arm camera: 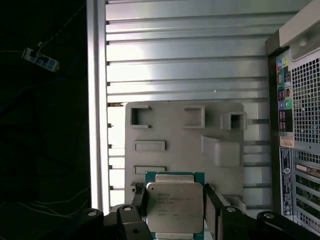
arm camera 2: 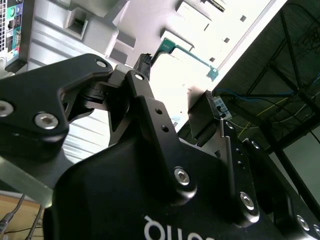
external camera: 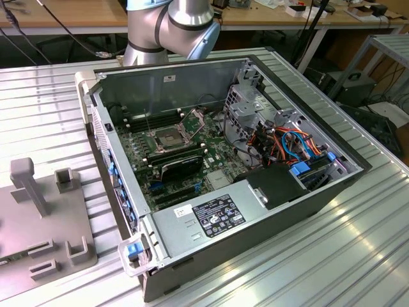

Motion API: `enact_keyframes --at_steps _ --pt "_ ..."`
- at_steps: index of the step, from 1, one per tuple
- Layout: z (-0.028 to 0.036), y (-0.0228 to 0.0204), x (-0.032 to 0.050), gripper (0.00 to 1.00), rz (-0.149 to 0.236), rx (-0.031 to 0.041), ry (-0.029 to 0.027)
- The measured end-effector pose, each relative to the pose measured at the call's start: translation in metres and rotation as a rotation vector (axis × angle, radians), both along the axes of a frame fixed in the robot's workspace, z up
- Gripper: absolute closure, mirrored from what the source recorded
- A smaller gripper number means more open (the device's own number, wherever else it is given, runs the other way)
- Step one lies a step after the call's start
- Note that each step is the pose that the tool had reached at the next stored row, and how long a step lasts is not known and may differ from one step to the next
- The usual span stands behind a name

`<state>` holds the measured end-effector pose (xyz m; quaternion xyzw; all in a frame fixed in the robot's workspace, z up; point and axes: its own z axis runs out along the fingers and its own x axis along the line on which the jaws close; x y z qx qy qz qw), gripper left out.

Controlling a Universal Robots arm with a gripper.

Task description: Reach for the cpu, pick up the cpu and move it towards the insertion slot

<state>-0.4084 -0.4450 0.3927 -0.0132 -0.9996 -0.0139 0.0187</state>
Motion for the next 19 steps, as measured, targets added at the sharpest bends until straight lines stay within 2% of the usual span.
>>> enact_keyframes --at_steps 19 --pt "0.0 0.0 0.0091 0.45 0.0 0.0 0.0"
